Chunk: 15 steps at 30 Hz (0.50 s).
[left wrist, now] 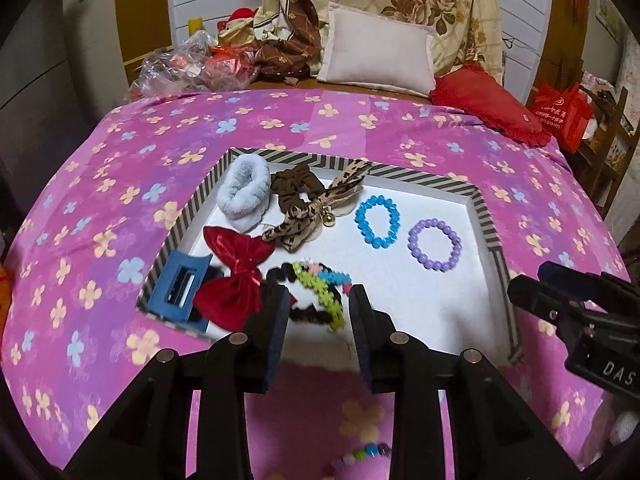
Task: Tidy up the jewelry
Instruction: 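Carry both bracelets into the box and open both tools to release them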
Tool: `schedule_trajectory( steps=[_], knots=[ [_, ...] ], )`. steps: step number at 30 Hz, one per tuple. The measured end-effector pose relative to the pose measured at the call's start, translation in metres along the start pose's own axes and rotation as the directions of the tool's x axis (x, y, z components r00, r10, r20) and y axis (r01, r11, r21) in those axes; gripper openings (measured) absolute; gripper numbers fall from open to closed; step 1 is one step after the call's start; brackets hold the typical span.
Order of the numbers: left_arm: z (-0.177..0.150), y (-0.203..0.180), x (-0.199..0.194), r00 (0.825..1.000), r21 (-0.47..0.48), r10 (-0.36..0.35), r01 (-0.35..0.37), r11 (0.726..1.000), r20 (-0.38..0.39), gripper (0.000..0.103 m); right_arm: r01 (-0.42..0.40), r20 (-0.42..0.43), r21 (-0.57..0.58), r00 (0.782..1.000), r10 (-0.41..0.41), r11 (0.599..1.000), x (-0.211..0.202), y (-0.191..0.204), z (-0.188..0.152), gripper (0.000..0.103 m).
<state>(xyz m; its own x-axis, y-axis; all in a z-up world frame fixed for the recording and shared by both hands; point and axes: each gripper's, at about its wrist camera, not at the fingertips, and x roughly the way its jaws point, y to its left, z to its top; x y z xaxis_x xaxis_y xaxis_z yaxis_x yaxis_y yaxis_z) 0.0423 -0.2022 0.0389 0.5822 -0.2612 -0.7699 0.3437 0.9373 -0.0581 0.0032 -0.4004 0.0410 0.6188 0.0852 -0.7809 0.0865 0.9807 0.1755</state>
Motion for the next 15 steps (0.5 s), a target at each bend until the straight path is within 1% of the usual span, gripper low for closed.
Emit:
schedule_trajectory(
  steps=[8, 15],
  knots=[
    [-0.019, -0.003, -0.029, 1.0, -0.001, -0.006, 0.006, 1.0, 0.022, 0.038, 0.012, 0.029, -0.004, 1.0, -0.012, 1.0, -0.031, 0.013, -0.029, 0.059],
    [-0.034, -0.006, -0.047, 0.999, 0.005, -0.008, 0.008, 1.0, 0.042, 0.038, 0.032, 0.057, -0.003, 0.998, -0.032, 0.999, -0.05, 0.019, -0.048, 0.061]
  ],
)
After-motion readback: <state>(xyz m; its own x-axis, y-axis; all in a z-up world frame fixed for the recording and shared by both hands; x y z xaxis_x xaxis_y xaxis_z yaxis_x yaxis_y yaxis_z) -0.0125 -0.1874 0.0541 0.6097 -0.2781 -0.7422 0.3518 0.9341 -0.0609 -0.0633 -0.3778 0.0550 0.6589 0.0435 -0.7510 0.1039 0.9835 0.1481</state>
